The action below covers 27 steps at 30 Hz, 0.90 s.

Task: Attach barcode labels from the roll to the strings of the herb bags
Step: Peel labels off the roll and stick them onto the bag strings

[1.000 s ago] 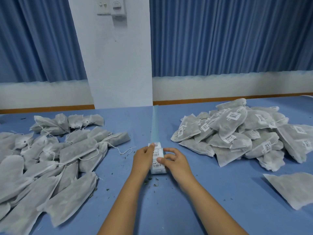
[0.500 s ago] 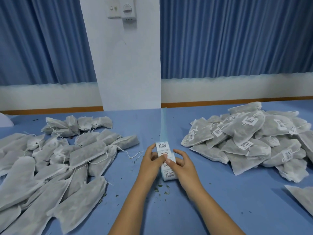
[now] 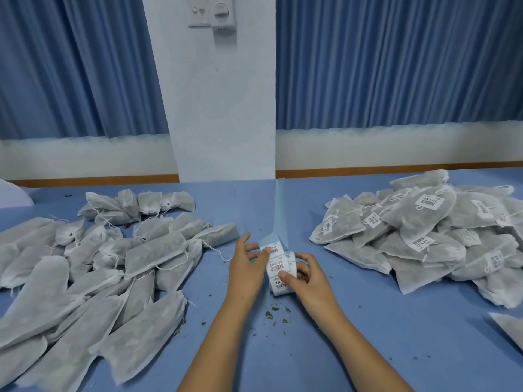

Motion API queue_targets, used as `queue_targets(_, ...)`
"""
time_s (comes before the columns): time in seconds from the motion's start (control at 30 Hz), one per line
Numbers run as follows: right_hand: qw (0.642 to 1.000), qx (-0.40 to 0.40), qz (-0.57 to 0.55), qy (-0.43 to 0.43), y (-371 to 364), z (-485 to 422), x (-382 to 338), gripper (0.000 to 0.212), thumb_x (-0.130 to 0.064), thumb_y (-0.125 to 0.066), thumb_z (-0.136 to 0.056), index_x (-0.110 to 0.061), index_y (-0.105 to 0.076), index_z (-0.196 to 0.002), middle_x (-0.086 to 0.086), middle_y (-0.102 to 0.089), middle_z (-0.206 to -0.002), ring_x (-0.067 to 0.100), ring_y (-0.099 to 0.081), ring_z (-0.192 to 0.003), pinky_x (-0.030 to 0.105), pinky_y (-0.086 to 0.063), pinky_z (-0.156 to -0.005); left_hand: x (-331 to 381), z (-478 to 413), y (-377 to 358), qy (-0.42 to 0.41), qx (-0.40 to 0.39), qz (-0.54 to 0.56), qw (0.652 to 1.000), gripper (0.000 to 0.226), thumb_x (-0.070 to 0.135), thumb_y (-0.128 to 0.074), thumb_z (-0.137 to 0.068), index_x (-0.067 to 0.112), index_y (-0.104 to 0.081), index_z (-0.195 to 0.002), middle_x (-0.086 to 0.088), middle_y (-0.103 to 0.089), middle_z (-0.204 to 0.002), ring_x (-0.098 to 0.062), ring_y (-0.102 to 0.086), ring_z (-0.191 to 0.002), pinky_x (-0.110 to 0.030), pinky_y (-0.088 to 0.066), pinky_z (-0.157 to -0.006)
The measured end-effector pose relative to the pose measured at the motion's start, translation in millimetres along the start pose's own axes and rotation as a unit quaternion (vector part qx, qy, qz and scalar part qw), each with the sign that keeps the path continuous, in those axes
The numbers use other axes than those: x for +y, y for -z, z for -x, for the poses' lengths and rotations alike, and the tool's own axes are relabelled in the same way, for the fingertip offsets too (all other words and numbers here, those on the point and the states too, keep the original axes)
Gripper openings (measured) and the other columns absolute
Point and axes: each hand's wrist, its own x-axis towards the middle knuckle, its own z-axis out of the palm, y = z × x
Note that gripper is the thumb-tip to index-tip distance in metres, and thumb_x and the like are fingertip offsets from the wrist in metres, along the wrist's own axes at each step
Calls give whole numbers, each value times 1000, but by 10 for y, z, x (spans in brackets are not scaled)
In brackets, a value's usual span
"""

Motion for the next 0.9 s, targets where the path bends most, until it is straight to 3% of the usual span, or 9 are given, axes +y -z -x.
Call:
queue_targets(0.07,1000,7,5,6,-5,-11,-1,40,-9,-70,-85,-15,-50,-120,-3,-72,-98,6,-68,-85,18,-52,-72,-33,-13,74,8,40,-29,999,49,18,-60,-95,12,-41,-140,-4,-59,-121,-17,-59,-105,-33,-51,-90)
queue_targets(0.13,1000,13,20,11,-1,-18,-7,40,-13,-70,-85,-17,-50,-119,-3,-71,-95,1,-65,-78,16,-49,-69,-84,-14,183,-9,92,-122,988,45,22,-61,-95,9,-46,-135,-9,-58,-124,-21,-56,-109,-35,-46,-95)
queue_targets(0.17,999,15,38,18,1,-25,-13,40,-15,-71,-85,-19,-49,-118,-4,-69,-93,-4,-61,-72,13,-47,-66,-115,-19,255,-26,126,-212,969,44,22,-61,-94,7,-48,-134,-11,-57,-125,-24,-53,-113,-36,-43,-97)
queue_targets(0.27,994,23,98,42,11,-31,-24,45,-22,-74,-82,-26,-46,-118,-9,-60,-83,-11,-52,-62,9,-43,-61,-184,-57,496,-41,192,-489,850,41,20,-57,-92,5,-49,-130,-16,-51,-130,-31,-43,-122,-37,-32,-103)
queue_targets(0.4,983,48,167,62,35,-49,-22,50,-31,-75,-80,-30,-43,-118,-12,-50,-81,-3,-49,-66,13,-43,-62,-250,-159,725,-25,176,-602,779,43,16,-45,-97,11,-35,-139,-8,-36,-150,-24,-39,-132,-32,-30,-103)
queue_targets(0.5,979,59,179,73,43,-91,-19,49,-32,-75,-80,-29,-44,-118,-8,-48,-86,4,-47,-73,16,-42,-68,-264,-243,792,-24,160,-652,741,47,23,-49,-97,14,-32,-140,-3,-46,-142,-23,-41,-127,-32,-32,-98)
queue_targets(0.7,968,79,190,140,25,-206,-139,44,-29,-73,-81,-27,-47,-117,-11,-47,-90,1,-44,-77,13,-41,-71,-182,-221,667,-34,133,-664,735,31,39,-51,-97,21,-56,-121,-1,-60,-122,-24,-47,-117,-35,-31,-92)
queue_targets(0.83,958,99,182,200,49,-266,-268,36,-18,-72,-82,-23,-52,-112,-5,-49,-92,7,-45,-79,15,-40,-73,1,-68,594,-173,202,-505,821,19,19,-70,-84,7,-64,-97,-13,-58,-101,-32,-49,-99,-41,-32,-85)
queue_targets(0.9,959,103,156,211,38,-249,-312,30,-10,-70,-83,-19,-55,-108,1,-52,-93,12,-48,-83,19,-40,-78,97,0,583,-246,223,-374,866,14,11,-70,-83,9,-58,-89,-4,-55,-91,-23,-45,-94,-43,-37,-85)
